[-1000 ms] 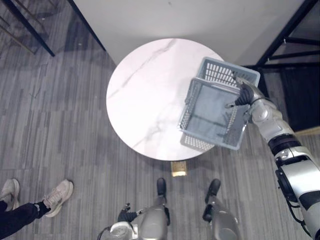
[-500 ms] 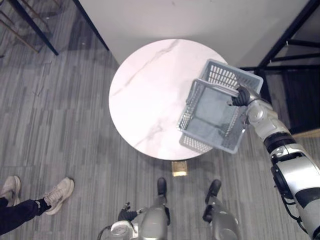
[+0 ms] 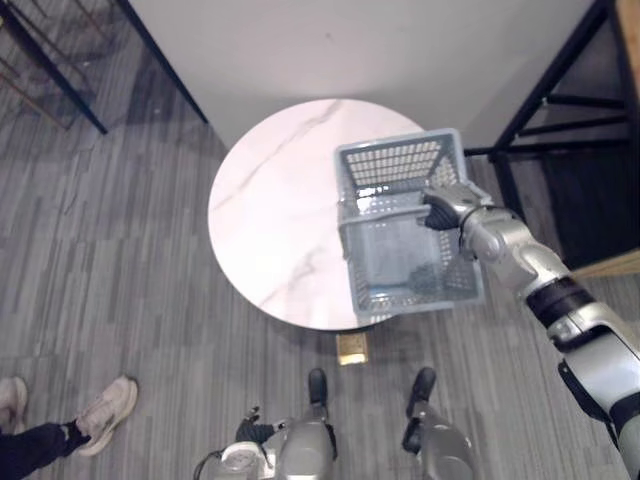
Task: Pick vegetable in the basket
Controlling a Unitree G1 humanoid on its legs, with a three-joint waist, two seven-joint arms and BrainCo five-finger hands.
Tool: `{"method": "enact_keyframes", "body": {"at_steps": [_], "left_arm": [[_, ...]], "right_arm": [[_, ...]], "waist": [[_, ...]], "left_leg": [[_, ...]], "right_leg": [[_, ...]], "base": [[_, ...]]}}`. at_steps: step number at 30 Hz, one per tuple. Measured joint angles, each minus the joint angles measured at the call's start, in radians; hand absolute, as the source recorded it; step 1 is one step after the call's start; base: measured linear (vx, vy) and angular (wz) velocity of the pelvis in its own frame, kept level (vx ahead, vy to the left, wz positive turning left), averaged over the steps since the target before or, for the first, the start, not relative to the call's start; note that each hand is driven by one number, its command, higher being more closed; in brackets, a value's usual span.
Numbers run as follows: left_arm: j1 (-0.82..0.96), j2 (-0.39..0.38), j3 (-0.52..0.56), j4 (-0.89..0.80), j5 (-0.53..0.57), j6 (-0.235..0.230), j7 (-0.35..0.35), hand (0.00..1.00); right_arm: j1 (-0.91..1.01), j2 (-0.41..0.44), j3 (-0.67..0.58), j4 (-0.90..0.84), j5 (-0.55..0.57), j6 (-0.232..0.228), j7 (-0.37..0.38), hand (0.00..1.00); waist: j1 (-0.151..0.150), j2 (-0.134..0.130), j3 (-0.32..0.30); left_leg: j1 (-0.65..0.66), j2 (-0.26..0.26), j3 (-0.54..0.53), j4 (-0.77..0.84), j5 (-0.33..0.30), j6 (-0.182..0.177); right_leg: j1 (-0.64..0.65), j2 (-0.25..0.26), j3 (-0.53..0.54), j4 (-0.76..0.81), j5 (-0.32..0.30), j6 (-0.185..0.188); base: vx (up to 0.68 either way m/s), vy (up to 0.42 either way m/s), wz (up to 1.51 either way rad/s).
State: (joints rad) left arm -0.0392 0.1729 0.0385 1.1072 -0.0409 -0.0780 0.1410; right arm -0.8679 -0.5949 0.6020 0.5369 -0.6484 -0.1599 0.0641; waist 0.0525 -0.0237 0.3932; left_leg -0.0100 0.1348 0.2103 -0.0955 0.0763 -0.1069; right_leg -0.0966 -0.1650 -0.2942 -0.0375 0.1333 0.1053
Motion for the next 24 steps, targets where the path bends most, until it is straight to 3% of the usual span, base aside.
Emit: {"method": "enact_keyframes", "body": {"at_steps": [3,9,12,15,21,24], "left_arm": [[0.019,0.009,0.000,0.008,0.026,0.003,-0.017,0.00],[0.064,0.020,-0.001,0.034,0.066,0.004,-0.049,0.00],[0.083,0.019,-0.001,0.047,0.082,0.015,-0.066,0.00],[0.099,0.015,0.005,0.048,0.102,0.018,-0.079,0.00],[0.120,-0.003,0.008,0.048,0.102,0.023,-0.087,0.00],[0.128,-0.005,0.004,0.047,0.104,0.024,-0.093,0.00]], "right_arm": [[0.113,-0.056,0.029,-0.088,0.029,-0.035,0.040,1.00],[0.337,-0.157,0.044,-0.230,0.075,-0.075,0.120,1.00],[0.421,-0.217,0.042,-0.294,0.110,-0.082,0.139,1.00],[0.499,-0.249,0.036,-0.324,0.116,-0.096,0.148,1.00],[0.624,-0.252,-0.051,-0.327,0.117,-0.106,0.158,1.00],[0.700,-0.251,-0.134,-0.327,0.116,-0.111,0.154,1.00]], "waist": [[-0.024,-0.017,-0.037],[-0.030,-0.045,-0.158],[-0.056,-0.036,-0.191],[-0.056,-0.027,-0.207],[-0.076,0.000,-0.231],[-0.076,0.001,-0.231]], "left_leg": [[0.026,0.004,0.007,0.000,-0.004,-0.005],[0.068,0.007,0.078,0.000,-0.029,-0.012],[0.072,0.011,0.090,0.000,-0.037,-0.016],[0.091,0.022,0.124,0.000,-0.044,-0.024],[0.132,0.029,0.144,0.000,-0.054,-0.030],[0.135,0.039,0.163,0.081,-0.111,-0.030]], "right_leg": [[0.027,0.007,0.005,-0.011,0.000,0.000],[0.032,0.019,0.078,-0.035,0.004,0.006],[0.030,0.025,0.092,-0.039,0.005,0.006],[0.032,0.039,0.124,-0.040,0.006,0.004],[0.053,0.050,0.143,-0.034,0.006,0.003],[0.042,0.044,0.165,0.059,-0.050,-0.001]], "base": [[0.00,-0.022,-0.13],[0.01,-0.009,-0.32],[0.00,-0.016,-0.17],[0.01,-0.027,-0.35],[0.02,-0.012,-0.10],[-0.01,0.021,-0.15]]}}
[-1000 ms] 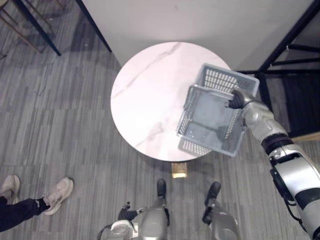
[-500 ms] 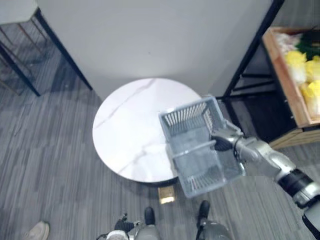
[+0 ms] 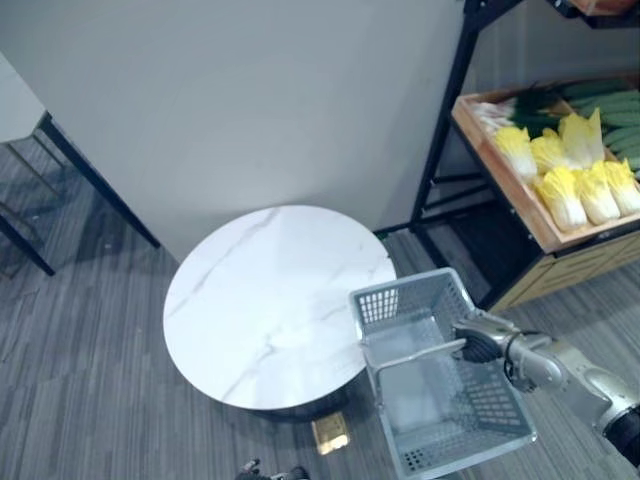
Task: Pick vegetable in the basket
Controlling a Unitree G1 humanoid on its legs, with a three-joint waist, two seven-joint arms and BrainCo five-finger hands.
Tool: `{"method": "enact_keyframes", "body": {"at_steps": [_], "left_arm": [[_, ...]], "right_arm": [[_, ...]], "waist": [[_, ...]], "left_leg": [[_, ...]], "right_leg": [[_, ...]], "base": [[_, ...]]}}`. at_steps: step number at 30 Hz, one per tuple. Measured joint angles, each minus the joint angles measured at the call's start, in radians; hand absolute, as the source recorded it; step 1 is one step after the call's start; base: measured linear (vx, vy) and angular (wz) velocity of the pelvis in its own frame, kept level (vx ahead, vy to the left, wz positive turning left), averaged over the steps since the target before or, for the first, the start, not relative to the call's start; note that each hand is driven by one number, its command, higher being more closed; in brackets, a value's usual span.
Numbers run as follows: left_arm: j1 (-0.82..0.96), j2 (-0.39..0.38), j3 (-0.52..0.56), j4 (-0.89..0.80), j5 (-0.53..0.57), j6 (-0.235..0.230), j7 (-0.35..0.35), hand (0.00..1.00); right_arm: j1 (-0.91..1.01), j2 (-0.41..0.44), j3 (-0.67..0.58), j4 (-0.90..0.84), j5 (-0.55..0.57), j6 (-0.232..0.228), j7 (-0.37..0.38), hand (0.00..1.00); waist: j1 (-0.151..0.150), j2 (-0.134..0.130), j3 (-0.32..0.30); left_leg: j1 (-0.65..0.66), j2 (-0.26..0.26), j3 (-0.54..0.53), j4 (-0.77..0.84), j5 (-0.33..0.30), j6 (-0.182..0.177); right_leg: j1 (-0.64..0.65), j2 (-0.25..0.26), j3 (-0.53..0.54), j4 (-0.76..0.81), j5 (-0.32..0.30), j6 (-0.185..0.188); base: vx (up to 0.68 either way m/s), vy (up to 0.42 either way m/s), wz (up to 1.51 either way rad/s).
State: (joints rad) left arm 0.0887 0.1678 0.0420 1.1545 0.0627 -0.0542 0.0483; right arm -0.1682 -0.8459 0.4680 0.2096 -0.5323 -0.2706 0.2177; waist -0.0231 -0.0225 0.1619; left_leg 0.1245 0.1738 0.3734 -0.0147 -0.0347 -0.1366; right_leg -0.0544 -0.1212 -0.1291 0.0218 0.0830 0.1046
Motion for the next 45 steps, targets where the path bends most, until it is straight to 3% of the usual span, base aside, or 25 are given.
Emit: {"method": "enact_keyframes", "body": {"at_steps": [4,8,10,11,12,13,14,15,16,17,18,20,21,23,25,27,29,30,31,32,34,38,41,42,45], "left_arm": [[-0.015,0.017,-0.060,-0.001,0.039,-0.002,-0.003,0.00],[-0.027,0.042,-0.131,-0.001,0.110,-0.011,0.010,0.00],[-0.048,0.050,-0.180,-0.001,0.120,-0.014,0.013,0.00],[-0.058,0.039,-0.206,0.001,0.147,-0.017,0.012,0.00],[-0.060,0.050,-0.206,-0.004,0.157,-0.024,0.012,0.00],[-0.069,0.074,-0.212,-0.003,0.157,-0.024,0.009,0.00],[-0.075,0.079,-0.211,0.002,0.159,-0.022,0.008,0.00],[-0.071,0.062,-0.208,0.023,0.169,-0.025,0.004,0.00],[-0.078,0.054,-0.206,0.028,0.183,-0.028,0.002,0.00],[-0.081,0.055,-0.212,0.029,0.190,-0.028,0.001,0.00],[-0.087,0.071,-0.231,0.038,0.196,-0.029,-0.002,0.00],[-0.089,0.073,-0.236,0.040,0.197,-0.025,-0.003,0.00],[-0.095,0.072,-0.231,0.040,0.196,-0.024,-0.004,0.00],[-0.104,0.069,-0.229,0.044,0.198,-0.023,-0.004,0.00],[-0.105,0.040,-0.199,0.060,0.204,-0.023,-0.003,0.00],[-0.101,0.033,-0.177,0.060,0.219,-0.023,-0.003,0.00],[-0.101,0.034,-0.156,0.059,0.223,-0.023,-0.003,0.00],[-0.099,0.035,-0.150,0.058,0.224,-0.024,-0.001,0.00],[-0.095,0.035,-0.140,0.054,0.224,-0.031,0.007,0.00],[-0.094,0.028,-0.129,0.047,0.224,-0.034,0.017,0.00],[-0.082,0.020,-0.122,0.034,0.224,-0.036,0.025,0.00],[-0.058,0.010,-0.083,0.022,0.223,-0.059,0.035,0.00],[-0.050,-0.004,-0.080,0.017,0.223,-0.070,0.037,0.00],[-0.050,-0.002,-0.074,0.013,0.222,-0.072,0.037,0.00],[-0.051,0.011,-0.075,0.008,0.224,-0.073,0.037,0.00]], "right_arm": [[0.144,0.003,-0.184,-0.024,-0.014,0.004,-0.048,1.00],[0.167,0.018,-0.244,-0.055,-0.057,0.021,-0.086,1.00],[0.175,0.033,-0.245,-0.063,-0.063,0.034,-0.089,1.00],[0.160,0.051,-0.240,-0.066,-0.076,0.040,-0.090,1.00],[0.143,0.067,-0.218,-0.069,-0.078,0.036,-0.091,1.00],[0.141,0.074,-0.214,-0.070,-0.078,0.029,-0.091,1.00],[0.100,0.083,-0.196,-0.064,-0.082,0.021,-0.091,1.00],[0.061,0.092,-0.181,-0.073,-0.096,0.015,-0.095,1.00],[0.051,0.094,-0.177,-0.077,-0.099,0.014,-0.099,1.00],[0.044,0.100,-0.167,-0.070,-0.100,0.014,-0.104,1.00],[0.025,0.113,-0.148,-0.048,-0.100,0.013,-0.105,1.00],[0.009,0.129,-0.143,-0.045,-0.119,0.008,-0.105,1.00],[0.004,0.132,-0.142,-0.044,-0.122,0.007,-0.105,1.00],[-0.008,0.137,-0.137,-0.039,-0.128,0.008,-0.105,1.00],[0.014,0.139,-0.134,-0.038,-0.135,0.010,-0.105,1.00],[0.035,0.139,-0.134,-0.041,-0.135,0.010,-0.107,1.00],[0.046,0.144,-0.134,-0.044,-0.135,0.010,-0.109,1.00],[0.046,0.144,-0.134,-0.047,-0.135,0.010,-0.112,1.00],[0.044,0.141,-0.135,-0.047,-0.135,0.011,-0.126,1.00],[0.042,0.142,-0.135,-0.047,-0.133,0.012,-0.142,1.00],[0.036,0.143,-0.126,-0.045,-0.134,0.018,-0.144,1.00],[-0.002,0.139,-0.058,-0.032,-0.124,0.018,-0.144,1.00],[-0.002,0.131,-0.050,-0.026,-0.118,0.017,-0.144,1.00],[-0.002,0.150,-0.047,-0.015,-0.118,0.017,-0.144,1.00],[-0.001,0.155,-0.040,-0.014,-0.100,-0.001,-0.144,1.00]], "waist": [[-0.017,-0.016,0.006],[-0.059,-0.032,0.005],[-0.058,-0.027,0.004],[-0.053,0.010,0.005],[-0.053,-0.014,0.007],[-0.051,-0.039,0.004],[-0.045,-0.049,0.006],[-0.020,-0.013,0.005],[-0.020,-0.012,0.010],[-0.022,-0.021,0.003],[-0.019,-0.028,-0.001],[-0.006,-0.038,-0.007],[-0.001,-0.045,-0.010],[-0.002,-0.030,-0.001],[-0.014,0.016,-0.005],[-0.023,0.033,-0.006],[-0.025,0.034,-0.005],[-0.020,0.032,-0.005],[-0.012,0.021,0.003],[-0.004,0.022,0.003],[0.003,0.022,0.003],[0.008,0.039,0.003],[0.017,0.061,0.003],[0.027,0.058,0.004],[0.030,0.032,0.000]], "left_leg": [[-0.021,-0.019,0.017,0.110,-0.072,0.017],[-0.070,-0.077,0.092,0.129,-0.092,0.045],[-0.070,-0.074,0.163,0.115,-0.068,0.085],[-0.073,-0.027,0.223,0.106,-0.061,0.097],[-0.070,-0.019,0.263,0.140,-0.080,0.100],[-0.068,-0.020,0.278,0.170,-0.102,0.095],[-0.067,-0.011,0.323,0.187,-0.129,0.108],[-0.039,0.021,0.417,0.121,-0.114,0.122],[-0.022,0.021,0.465,0.103,-0.103,0.121],[-0.005,0.013,0.502,0.096,-0.094,0.117],[0.002,0.008,0.561,0.109,-0.093,0.117],[-0.017,0.014,0.628,0.133,-0.093,0.117],[-0.027,0.021,0.661,0.149,-0.093,0.117],[-0.040,0.053,0.698,0.196,-0.093,0.117],[-0.052,0.148,0.707,0.303,-0.093,0.116],[-0.054,0.232,0.703,0.407,-0.081,0.107],[-0.070,0.296,0.639,0.524,-0.026,0.113],[-0.095,0.311,0.537,0.593,0.033,0.115],[-0.143,0.290,0.392,0.637,0.025,0.103],[-0.179,0.225,0.225,0.647,-0.031,0.077],[-0.196,0.163,0.099,0.615,-0.070,0.052],[-0.212,0.028,-0.209,0.249,-0.097,0.026],[-0.210,0.008,-0.308,0.127,-0.056,0.011],[-0.205,-0.012,-0.291,0.132,-0.022,0.042],[-0.215,-0.072,-0.238,0.159,-0.061,0.074]], "right_leg": [[-0.065,-0.051,0.045,0.156,-0.062,0.019],[-0.131,-0.085,0.115,0.100,-0.019,0.071],[-0.130,-0.103,0.048,0.017,-0.094,0.072],[-0.168,-0.106,-0.076,0.121,-0.114,-0.036],[-0.200,-0.136,-0.181,0.338,-0.065,-0.123],[-0.193,-0.155,-0.230,0.372,-0.029,-0.140],[-0.196,-0.113,-0.251,0.301,0.032,-0.203],[-0.170,-0.056,-0.245,0.196,0.081,-0.208],[-0.171,-0.076,-0.294,0.294,0.009,-0.223],[-0.158,-0.117,-0.349,0.421,-0.084,-0.203],[-0.104,-0.159,-0.382,0.456,-0.150,-0.121],[-0.054,-0.167,-0.388,0.340,-0.156,-0.038],[-0.036,-0.159,-0.389,0.263,-0.145,-0.020],[-0.004,-0.116,-0.379,0.135,-0.139,-0.016],[0.028,-0.044,-0.374,0.053,-0.103,-0.046],[0.056,0.003,-0.362,0.022,-0.102,-0.068],[0.078,0.028,-0.332,0.005,-0.102,-0.089],[0.087,0.031,-0.291,0.001,-0.101,-0.100],[0.092,0.025,-0.246,-0.008,-0.097,-0.107],[0.089,0.015,-0.201,-0.008,-0.095,-0.108],[0.082,0.015,-0.154,-0.013,-0.096,-0.106],[0.028,0.056,0.009,-0.001,-0.092,-0.094],[0.006,0.062,0.064,0.018,-0.093,-0.070],[0.006,0.047,0.096,0.011,-0.086,-0.049],[0.009,-0.013,0.136,-0.041,-0.045,0.003]], "base": [[-0.03,0.082,-0.18],[-0.09,0.123,-0.48],[-0.08,0.142,-0.84],[-0.03,0.161,-1.12],[-0.01,0.155,-1.13],[-0.06,0.167,-1.44],[-0.18,0.072,-1.89],[-0.19,0.076,-2.07],[-0.16,0.094,-1.71],[-0.04,0.073,-1.48],[-0.02,0.030,-1.38],[0.01,-0.073,-1.29],[-0.01,-0.181,-1.13],[-0.02,-0.228,-0.73],[-0.04,-0.268,-0.42],[-0.06,-0.218,-0.30],[-0.05,-0.208,-0.50],[-0.05,-0.186,-0.81],[-0.04,-0.176,-1.13],[-0.02,-0.094,-1.07],[0.01,-0.017,-0.98],[0.04,0.091,-1.07],[0.05,0.200,-0.77],[0.08,0.280,-0.70],[0.11,0.290,-0.37]]}}
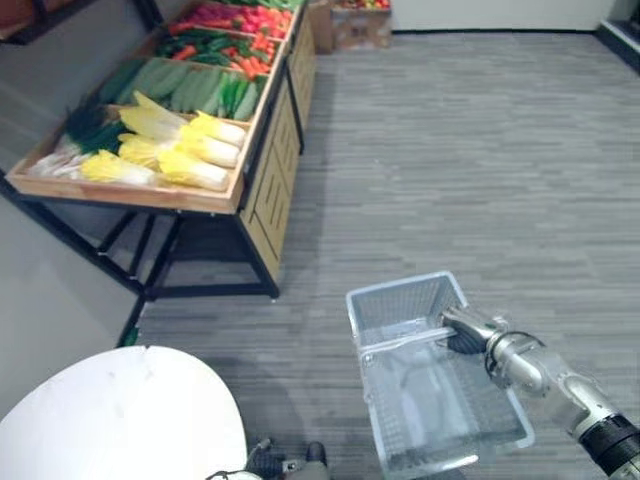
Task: Pick vegetable in the basket
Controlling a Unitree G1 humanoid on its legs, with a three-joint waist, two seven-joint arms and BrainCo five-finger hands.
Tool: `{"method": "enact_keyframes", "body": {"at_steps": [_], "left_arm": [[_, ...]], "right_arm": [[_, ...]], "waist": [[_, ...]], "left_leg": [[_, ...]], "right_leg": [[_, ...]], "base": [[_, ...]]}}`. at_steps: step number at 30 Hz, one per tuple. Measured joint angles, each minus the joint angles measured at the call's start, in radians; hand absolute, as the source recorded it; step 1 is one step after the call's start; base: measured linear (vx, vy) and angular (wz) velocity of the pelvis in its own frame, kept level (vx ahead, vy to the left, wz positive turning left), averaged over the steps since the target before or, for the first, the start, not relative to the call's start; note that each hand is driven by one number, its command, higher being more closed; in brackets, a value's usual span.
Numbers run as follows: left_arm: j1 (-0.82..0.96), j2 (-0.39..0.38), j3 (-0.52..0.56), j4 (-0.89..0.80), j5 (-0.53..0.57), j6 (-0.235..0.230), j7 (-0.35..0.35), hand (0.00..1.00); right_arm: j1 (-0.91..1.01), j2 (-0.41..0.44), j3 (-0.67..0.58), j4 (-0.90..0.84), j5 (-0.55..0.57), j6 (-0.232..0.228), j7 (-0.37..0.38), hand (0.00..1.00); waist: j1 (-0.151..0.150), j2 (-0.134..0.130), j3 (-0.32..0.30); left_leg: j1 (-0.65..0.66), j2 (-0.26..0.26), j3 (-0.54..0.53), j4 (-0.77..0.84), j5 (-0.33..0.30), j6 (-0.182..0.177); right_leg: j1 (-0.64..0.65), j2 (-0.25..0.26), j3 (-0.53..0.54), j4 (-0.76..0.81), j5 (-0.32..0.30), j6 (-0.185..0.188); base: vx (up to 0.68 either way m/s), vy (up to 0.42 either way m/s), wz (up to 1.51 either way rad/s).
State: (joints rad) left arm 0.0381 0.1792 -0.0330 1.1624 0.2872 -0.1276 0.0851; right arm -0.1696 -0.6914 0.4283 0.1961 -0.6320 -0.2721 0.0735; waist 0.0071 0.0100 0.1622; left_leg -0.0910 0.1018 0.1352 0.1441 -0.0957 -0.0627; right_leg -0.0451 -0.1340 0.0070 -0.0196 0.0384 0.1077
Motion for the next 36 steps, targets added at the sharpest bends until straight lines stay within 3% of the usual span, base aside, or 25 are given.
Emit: {"method": "enact_keyframes", "body": {"at_steps": [5,8,10,11,12,14,16,17,19,20,23,24,25,26,29,31,32,34,36], "left_arm": [[0.007,-0.003,-0.013,-0.010,0.001,0.004,-0.003,0.00],[0.007,-0.001,-0.045,-0.010,0.001,0.006,-0.002,0.00],[0.007,0.022,-0.090,-0.009,0.002,0.006,-0.003,0.00],[0.007,0.029,-0.099,-0.008,0.002,0.007,-0.003,0.00],[0.008,0.038,-0.115,-0.007,0.002,0.010,-0.003,0.00],[0.007,0.042,-0.124,-0.008,0.002,0.013,-0.003,0.00],[0.003,0.041,-0.117,-0.009,0.001,0.022,-0.003,0.00],[-0.019,0.032,-0.115,-0.011,0.001,0.022,-0.003,0.00],[-0.027,0.019,-0.102,-0.012,0.002,0.022,-0.003,0.00],[-0.024,0.011,-0.085,-0.012,0.002,0.023,-0.003,0.00],[-0.011,0.023,-0.073,-0.011,0.004,0.024,-0.002,0.00],[-0.006,0.017,-0.051,-0.009,0.008,0.030,-0.001,0.00],[-0.012,-0.006,-0.036,-0.009,0.011,0.029,-0.002,0.00],[-0.013,-0.014,-0.030,-0.010,0.011,0.028,-0.001,0.00],[-0.010,-0.026,0.006,-0.008,0.011,0.025,-0.003,0.00],[0.011,-0.034,0.033,-0.016,0.001,0.026,0.001,0.00],[0.010,-0.034,0.037,-0.019,0.000,0.026,0.003,0.00],[0.006,-0.034,0.039,-0.031,-0.003,0.023,0.009,0.00],[0.006,-0.033,0.040,-0.035,-0.009,0.021,0.016,0.00]], "right_arm": [[0.003,0.022,-0.009,0.016,0.021,-0.001,0.001,1.00],[0.018,0.026,-0.023,0.018,0.020,0.003,0.002,1.00],[0.019,0.041,-0.042,0.017,0.017,0.006,0.001,1.00],[0.023,0.047,-0.049,0.016,0.012,0.006,0.001,1.00],[0.037,0.060,-0.071,0.015,0.002,0.007,0.000,1.00],[0.046,0.078,-0.092,0.015,0.000,0.009,-0.001,1.00],[0.044,0.086,-0.118,0.013,0.002,0.005,-0.003,1.00],[0.044,0.086,-0.146,0.014,0.002,0.004,-0.003,1.00],[0.039,0.086,-0.159,0.014,0.001,0.005,-0.004,1.00],[0.032,0.085,-0.161,0.014,0.000,0.007,-0.004,1.00],[0.039,0.088,-0.161,0.014,0.000,0.007,-0.004,1.00],[0.038,0.088,-0.169,0.014,-0.003,0.009,-0.004,1.00],[0.039,0.086,-0.178,0.016,-0.018,0.015,-0.004,1.00],[0.037,0.087,-0.178,0.016,-0.019,0.022,-0.004,1.00],[0.042,0.084,-0.194,0.015,-0.020,0.049,-0.004,1.00],[0.059,0.078,-0.196,0.013,-0.018,0.053,-0.004,1.00],[0.061,0.080,-0.196,0.011,-0.018,0.053,-0.004,1.00],[0.074,0.083,-0.195,0.010,-0.017,0.053,-0.004,1.00],[0.091,0.087,-0.195,0.009,-0.015,0.053,-0.004,1.00]], "waist": [[0.011,-0.001,0.000],[0.018,0.002,0.003],[0.010,-0.007,0.015],[0.003,-0.014,0.021],[-0.014,-0.016,0.029],[-0.028,-0.021,0.031],[-0.033,-0.017,0.034],[-0.035,-0.001,0.044],[-0.034,0.003,0.049],[-0.033,0.014,0.057],[-0.035,-0.009,0.053],[-0.036,0.013,0.053],[-0.040,0.047,0.046],[-0.035,0.051,0.044],[-0.033,0.048,0.044],[-0.023,0.034,0.050],[-0.018,0.034,0.050],[0.000,0.035,0.050],[0.012,0.036,0.049]], "left_leg": [[0.027,-0.069,0.060,0.008,-0.043,0.052],[0.066,-0.071,0.080,0.013,-0.095,0.062],[0.132,-0.080,0.083,-0.024,-0.103,0.085],[0.153,-0.084,0.081,-0.032,-0.107,0.093],[0.198,-0.087,0.070,-0.040,-0.113,0.126],[0.229,-0.087,0.067,-0.040,-0.119,0.146],[0.233,-0.078,0.055,-0.042,-0.121,0.146],[0.235,-0.062,0.041,-0.055,-0.119,0.139],[0.243,-0.051,0.038,-0.058,-0.123,0.116],[0.263,-0.040,0.031,-0.068,-0.133,0.078],[0.315,-0.031,0.006,-0.077,-0.168,-0.004],[0.334,0.010,-0.015,-0.062,-0.191,-0.038],[0.312,0.058,-0.043,-0.014,-0.186,-0.050],[0.295,0.074,-0.052,0.018,-0.166,-0.066],[0.201,0.114,-0.134,0.263,-0.008,-0.091],[0.104,0.127,-0.157,0.527,0.251,-0.111],[0.073,0.135,-0.144,0.596,0.244,-0.111],[-0.036,0.135,-0.068,0.778,0.124,-0.065],[-0.110,0.126,-0.011,0.783,0.051,-0.031]], "right_leg": [[-0.007,-0.066,0.058,0.005,-0.005,0.052],[-0.080,-0.054,0.073,0.187,-0.036,0.058],[-0.195,-0.050,0.048,0.482,-0.041,0.031],[-0.217,-0.059,0.036,0.556,-0.032,0.017],[-0.256,-0.076,0.011,0.670,-0.016,-0.019],[-0.284,-0.093,-0.045,0.716,-0.074,-0.053],[-0.298,-0.084,-0.112,0.611,-0.097,-0.056],[-0.303,-0.063,-0.148,0.440,-0.084,-0.041],[-0.301,-0.056,-0.150,0.315,-0.062,-0.017],[-0.300,-0.057,-0.141,0.160,-0.030,-0.001],[-0.291,-0.078,-0.136,0.076,0.006,-0.002],[-0.300,-0.064,-0.152,0.138,0.110,-0.014],[-0.315,-0.038,-0.193,0.212,0.073,-0.036],[-0.318,-0.028,-0.204,0.237,0.047,-0.047],[-0.255,-0.013,-0.260,0.313,-0.057,-0.084],[-0.132,-0.012,-0.284,0.294,-0.117,-0.100],[-0.104,-0.010,-0.286,0.281,-0.129,-0.107],[0.008,-0.008,-0.293,0.218,-0.160,-0.117],[0.084,-0.007,-0.315,0.174,-0.184,-0.117]], "base": [[0.09,0.196,-0.31],[0.10,0.121,-0.42],[0.06,0.107,-0.35],[0.14,0.110,0.07],[0.11,0.045,0.18],[0.21,0.056,0.15],[0.30,-0.007,0.23],[0.29,-0.083,0.34],[0.33,-0.144,0.23],[0.37,-0.200,0.13],[0.44,-0.304,0.31],[0.49,-0.386,0.44],[0.48,-0.385,0.40],[0.45,-0.392,0.35],[0.50,-0.402,0.33],[0.53,-0.347,0.20],[0.43,-0.216,0.04],[0.38,-0.168,0.05],[0.30,-0.078,0.21]]}}
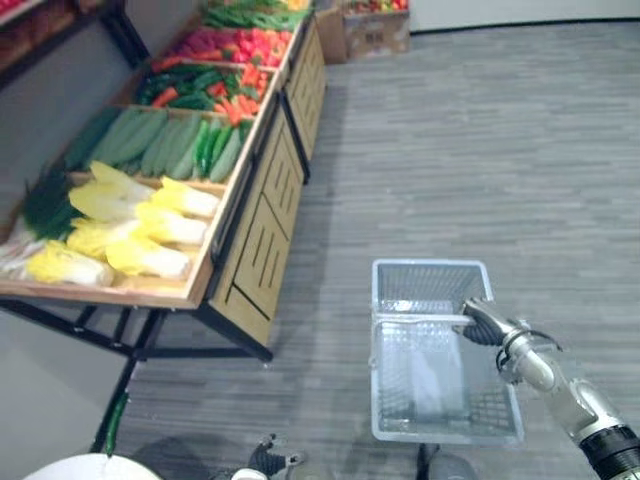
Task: Pick vegetable in the basket
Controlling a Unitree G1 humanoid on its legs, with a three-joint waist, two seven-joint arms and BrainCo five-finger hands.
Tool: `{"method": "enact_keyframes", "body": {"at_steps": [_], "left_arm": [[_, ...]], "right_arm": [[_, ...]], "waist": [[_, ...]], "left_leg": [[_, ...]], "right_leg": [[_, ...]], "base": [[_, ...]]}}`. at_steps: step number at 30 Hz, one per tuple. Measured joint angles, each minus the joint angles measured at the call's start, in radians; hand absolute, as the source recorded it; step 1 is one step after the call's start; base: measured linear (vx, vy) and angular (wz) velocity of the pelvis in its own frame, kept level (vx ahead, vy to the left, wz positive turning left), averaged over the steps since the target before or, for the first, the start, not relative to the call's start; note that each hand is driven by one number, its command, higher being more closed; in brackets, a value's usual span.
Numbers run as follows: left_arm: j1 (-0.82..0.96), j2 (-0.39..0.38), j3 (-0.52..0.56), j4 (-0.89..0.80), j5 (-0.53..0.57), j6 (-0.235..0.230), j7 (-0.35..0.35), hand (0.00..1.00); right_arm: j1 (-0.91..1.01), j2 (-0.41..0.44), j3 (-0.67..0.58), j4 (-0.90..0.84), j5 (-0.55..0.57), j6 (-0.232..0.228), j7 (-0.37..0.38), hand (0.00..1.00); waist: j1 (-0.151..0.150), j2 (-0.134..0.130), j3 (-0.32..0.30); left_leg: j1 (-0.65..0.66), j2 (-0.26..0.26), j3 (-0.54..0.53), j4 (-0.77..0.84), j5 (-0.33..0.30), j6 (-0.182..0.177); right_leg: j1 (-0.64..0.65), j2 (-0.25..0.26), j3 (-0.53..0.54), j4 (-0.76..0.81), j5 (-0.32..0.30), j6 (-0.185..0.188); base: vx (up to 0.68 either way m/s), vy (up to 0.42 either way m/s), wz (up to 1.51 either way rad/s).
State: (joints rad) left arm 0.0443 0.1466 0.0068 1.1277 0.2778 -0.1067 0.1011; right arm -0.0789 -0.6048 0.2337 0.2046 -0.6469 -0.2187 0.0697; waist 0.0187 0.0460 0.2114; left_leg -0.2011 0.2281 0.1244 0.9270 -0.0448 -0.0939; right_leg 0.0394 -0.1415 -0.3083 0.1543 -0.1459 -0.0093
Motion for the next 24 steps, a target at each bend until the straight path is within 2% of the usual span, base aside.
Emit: {"method": "enact_keyframes", "body": {"at_steps": [1,2,4,5,7,8,9,10,11,13,14,15,16,17,18,19,20,21,22,23,24], "left_arm": [[0.000,0.001,-0.001,-0.008,0.000,0.000,0.003,0.00],[0.000,0.002,-0.001,-0.013,0.000,0.000,0.003,0.00],[-0.001,0.002,-0.003,-0.014,0.002,0.002,0.007,0.00],[-0.001,0.001,-0.011,-0.013,0.004,0.002,0.011,0.00],[0.012,-0.004,-0.022,-0.013,0.011,0.005,0.011,0.00],[0.038,-0.017,-0.022,-0.014,0.012,0.006,0.011,0.00],[0.028,-0.006,-0.011,-0.015,0.016,0.014,0.012,0.00],[0.026,0.009,-0.010,-0.020,0.022,0.013,0.012,0.00],[0.024,0.010,-0.009,-0.022,0.024,0.013,0.011,0.00],[0.029,-0.002,0.000,-0.020,0.043,0.014,0.011,0.00],[0.029,-0.005,0.000,-0.016,0.047,0.014,0.012,0.00],[0.037,-0.006,0.001,-0.007,0.051,0.023,0.012,0.00],[0.045,-0.005,0.001,-0.003,0.052,0.023,0.012,0.00],[0.062,0.004,0.001,-0.002,0.051,0.025,0.011,0.00],[0.071,0.017,-0.003,-0.004,0.051,0.026,0.011,0.00],[0.074,0.021,-0.004,-0.003,0.051,0.031,0.010,0.00],[0.074,0.030,-0.016,-0.002,0.051,0.035,0.010,0.00],[0.074,0.040,-0.031,-0.002,0.051,0.038,0.011,0.00],[0.074,0.040,-0.050,-0.002,0.050,0.042,0.012,0.00],[0.068,0.041,-0.062,-0.003,0.048,0.042,0.012,0.00],[0.062,0.040,-0.064,-0.002,0.048,0.042,0.012,0.00]], "right_arm": [[0.007,0.002,0.000,0.000,0.000,0.001,0.000,1.00],[0.009,0.002,0.000,0.000,-0.001,0.001,0.000,1.00],[0.012,0.002,-0.001,0.000,-0.002,0.001,-0.002,1.00],[0.022,0.003,-0.002,0.000,-0.002,0.001,-0.018,1.00],[0.036,0.001,-0.002,0.000,-0.002,0.000,-0.027,1.00],[0.042,0.004,-0.001,0.005,-0.002,-0.001,-0.029,1.00],[0.040,0.031,0.014,0.024,-0.003,0.004,-0.031,1.00],[0.035,0.030,0.018,0.027,-0.003,0.002,-0.031,1.00],[0.020,0.030,0.021,0.039,-0.003,0.001,-0.031,1.00],[-0.013,0.015,0.053,0.056,-0.004,0.003,-0.030,1.00],[-0.015,0.017,0.053,0.055,-0.004,0.002,-0.030,1.00],[-0.014,0.029,0.056,0.055,-0.004,-0.003,-0.031,1.00],[-0.014,0.037,0.061,0.055,-0.004,-0.003,-0.031,1.00],[-0.013,0.058,0.071,0.057,-0.004,-0.003,-0.031,1.00],[-0.013,0.079,0.083,0.060,-0.006,-0.003,-0.031,1.00],[-0.009,0.086,0.088,0.061,-0.007,-0.004,-0.030,1.00],[0.005,0.092,0.088,0.063,-0.008,-0.006,-0.031,1.00],[0.015,0.092,0.088,0.067,-0.012,-0.007,-0.030,1.00],[0.029,0.092,0.087,0.069,-0.017,-0.007,-0.030,1.00],[0.041,0.091,0.084,0.069,-0.027,-0.003,-0.034,1.00],[0.040,0.091,0.073,0.065,-0.027,-0.004,-0.037,1.00]], "waist": [[0.011,0.000,0.000],[0.013,-0.002,0.000],[0.019,-0.004,-0.001],[0.018,0.001,-0.005],[0.022,0.020,-0.016],[0.030,0.064,-0.040],[0.036,0.009,-0.041],[0.045,-0.004,-0.039],[0.056,-0.011,-0.037],[0.071,-0.015,-0.040],[0.074,-0.015,-0.042],[0.074,-0.015,-0.052],[0.073,-0.018,-0.060],[0.071,-0.035,-0.073],[0.067,-0.062,-0.071],[0.064,-0.073,-0.072],[0.057,-0.083,-0.072],[0.048,-0.084,-0.071],[0.040,-0.076,-0.068],[0.025,-0.069,-0.070],[0.020,-0.066,-0.070]], "left_leg": [[-0.056,-0.012,0.039,-0.032,-0.031,0.022],[-0.081,-0.021,0.065,-0.065,-0.044,0.026],[-0.122,-0.068,0.181,-0.297,-0.048,0.035],[-0.114,-0.115,0.258,-0.544,-0.004,0.034],[-0.084,-0.144,0.292,-0.747,0.108,0.019],[-0.067,-0.136,0.311,-0.849,0.182,0.136],[-0.061,-0.178,0.324,-0.842,0.164,0.185],[-0.064,-0.184,0.329,-0.826,0.144,0.185],[-0.068,-0.188,0.331,-0.786,0.114,0.201],[-0.044,-0.190,0.370,-0.725,0.037,0.233],[-0.029,-0.196,0.369,-0.731,0.013,0.226],[0.012,-0.211,0.364,-0.769,-0.002,0.216],[0.031,-0.219,0.364,-0.792,-0.003,0.215],[0.070,-0.242,0.361,-0.836,-0.005,0.212],[0.122,-0.270,0.349,-0.872,-0.010,0.210],[0.146,-0.283,0.329,-0.886,-0.013,0.209],[0.178,-0.298,0.293,-0.891,-0.021,0.210],[0.209,-0.305,0.259,-0.890,-0.033,0.210],[0.247,-0.310,0.200,-0.888,-0.043,0.221],[0.274,-0.311,0.136,-0.889,-0.053,0.224],[0.281,-0.312,0.104,-0.889,-0.055,0.225]], "right_leg": [[0.037,0.002,-0.014,-0.020,-0.016,0.006],[0.053,0.002,-0.021,-0.029,-0.022,0.010],[0.097,-0.004,-0.045,-0.059,-0.035,0.034],[0.134,0.001,-0.066,-0.082,-0.043,0.065],[0.165,0.025,-0.070,-0.108,-0.053,0.085],[0.196,0.068,-0.060,-0.126,-0.074,0.111],[0.209,0.041,-0.040,-0.135,-0.079,0.108],[0.212,0.034,-0.025,-0.137,-0.072,0.109],[0.224,0.024,-0.008,-0.138,-0.057,0.111],[0.251,-0.003,0.024,-0.096,-0.035,0.130],[0.245,-0.010,0.032,-0.057,-0.035,0.131],[0.186,-0.035,0.050,0.111,-0.036,0.132],[0.145,-0.050,0.066,0.207,-0.030,0.143],[0.045,-0.085,0.121,0.430,0.020,0.238],[-0.048,-0.106,0.195,0.634,0.136,0.299],[-0.091,-0.110,0.219,0.730,0.175,0.304],[-0.139,-0.115,0.227,0.862,0.174,0.298],[-0.176,-0.117,0.218,0.946,0.158,0.272],[-0.210,-0.116,0.186,0.979,0.107,0.187],[-0.247,-0.115,0.154,0.939,0.041,0.096],[-0.264,-0.115,0.142,0.895,0.014,0.080]], "base": [[0.26,-0.028,0.24],[0.28,0.017,0.26],[0.37,0.091,0.28],[0.40,0.124,0.27],[0.47,0.155,0.12],[0.58,0.197,0.15],[0.47,0.169,0.14],[0.41,0.132,0.24],[0.29,0.102,0.05],[0.31,0.139,0.05],[0.33,0.173,0.09],[0.26,0.142,0.09],[0.26,0.142,0.08],[0.29,0.119,0.12],[0.31,0.111,0.20],[0.35,0.074,0.49],[0.31,0.040,0.73],[0.47,0.013,1.09],[0.47,-0.021,1.42],[0.45,-0.042,1.41],[0.29,-0.056,1.67]]}}
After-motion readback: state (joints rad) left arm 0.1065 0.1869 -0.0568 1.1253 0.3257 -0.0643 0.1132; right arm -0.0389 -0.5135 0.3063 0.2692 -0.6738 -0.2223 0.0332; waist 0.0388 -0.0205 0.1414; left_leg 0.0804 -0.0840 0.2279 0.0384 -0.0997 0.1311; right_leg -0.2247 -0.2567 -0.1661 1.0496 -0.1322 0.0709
